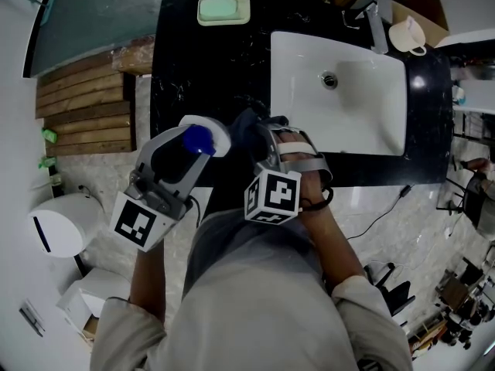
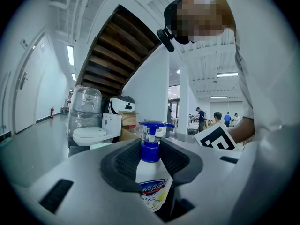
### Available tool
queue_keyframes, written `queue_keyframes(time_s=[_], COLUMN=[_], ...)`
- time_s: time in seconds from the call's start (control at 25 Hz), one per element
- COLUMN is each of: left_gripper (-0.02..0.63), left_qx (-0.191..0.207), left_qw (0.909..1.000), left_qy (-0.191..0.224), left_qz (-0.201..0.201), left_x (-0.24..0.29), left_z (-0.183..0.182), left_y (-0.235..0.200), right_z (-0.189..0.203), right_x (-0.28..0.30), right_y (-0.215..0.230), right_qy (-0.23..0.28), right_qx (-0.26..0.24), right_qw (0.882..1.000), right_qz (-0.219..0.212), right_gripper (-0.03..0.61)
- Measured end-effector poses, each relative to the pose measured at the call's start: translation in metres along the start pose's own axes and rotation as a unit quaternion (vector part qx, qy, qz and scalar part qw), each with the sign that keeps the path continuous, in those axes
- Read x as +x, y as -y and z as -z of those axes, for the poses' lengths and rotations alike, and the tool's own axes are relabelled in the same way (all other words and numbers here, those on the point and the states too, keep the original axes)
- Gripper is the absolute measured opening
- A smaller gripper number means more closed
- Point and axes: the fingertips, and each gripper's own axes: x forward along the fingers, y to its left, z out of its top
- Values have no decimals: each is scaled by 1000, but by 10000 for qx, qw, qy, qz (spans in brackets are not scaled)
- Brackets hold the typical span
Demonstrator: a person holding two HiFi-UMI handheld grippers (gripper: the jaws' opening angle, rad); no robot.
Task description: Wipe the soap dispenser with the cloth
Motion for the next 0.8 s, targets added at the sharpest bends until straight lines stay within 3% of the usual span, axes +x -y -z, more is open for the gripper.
queue_keyframes(time_s=[0.8], left_gripper=[124], left_qx=[-20], left_qw=[10000], left_qy=[66], left_qz=[25], left_x=[1], left_z=[-1], left_y=[0], right_z=[-9], right_x=[-19], right_y=[9], right_qy=[545], right_qx=[700], right_qw=[9960], right_qz=[-59], right_gripper=[118])
